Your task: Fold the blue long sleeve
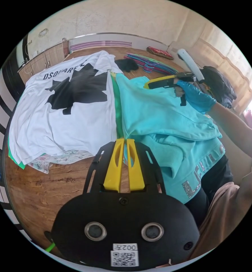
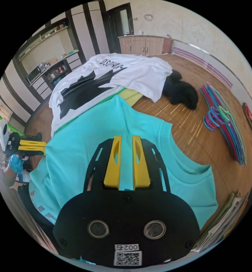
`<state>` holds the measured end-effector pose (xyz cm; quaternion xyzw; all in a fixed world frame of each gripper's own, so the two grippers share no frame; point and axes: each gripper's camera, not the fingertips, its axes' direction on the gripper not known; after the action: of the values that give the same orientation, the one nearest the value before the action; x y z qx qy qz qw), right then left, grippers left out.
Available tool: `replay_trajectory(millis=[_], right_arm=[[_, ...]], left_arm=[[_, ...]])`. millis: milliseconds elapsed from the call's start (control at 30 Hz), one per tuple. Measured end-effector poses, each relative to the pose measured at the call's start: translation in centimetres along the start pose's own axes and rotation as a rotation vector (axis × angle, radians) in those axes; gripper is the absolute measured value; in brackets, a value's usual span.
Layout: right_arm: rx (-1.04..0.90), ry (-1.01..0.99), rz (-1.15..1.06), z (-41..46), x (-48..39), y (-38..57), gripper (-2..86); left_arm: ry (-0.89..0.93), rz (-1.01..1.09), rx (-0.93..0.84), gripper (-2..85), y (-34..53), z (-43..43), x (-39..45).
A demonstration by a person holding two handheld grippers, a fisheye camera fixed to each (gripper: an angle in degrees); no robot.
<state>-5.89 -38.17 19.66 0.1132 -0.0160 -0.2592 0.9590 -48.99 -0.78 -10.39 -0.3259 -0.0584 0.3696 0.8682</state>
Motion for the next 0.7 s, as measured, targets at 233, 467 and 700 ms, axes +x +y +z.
replay_trajectory(millis=[233, 467, 700], right_arm=[[0.115, 0.156, 0.041, -15.6, 0.0, 13.7, 7.4], [-0.017, 0.239, 0.164, -24.7, -2.9, 30.0, 8.2], [-0.157, 0.131, 0.275, -29.6, -7.9, 42.9, 11.1]], left_arm=[[0.030, 0.141, -0.021, 0.1, 2.7, -3.2, 2.6], [0.105, 0.318, -0.145, 6.7, 6.7, -4.1, 5.5], [0.118, 0.429, -0.226, 9.7, 9.3, -5.3, 8.4]])
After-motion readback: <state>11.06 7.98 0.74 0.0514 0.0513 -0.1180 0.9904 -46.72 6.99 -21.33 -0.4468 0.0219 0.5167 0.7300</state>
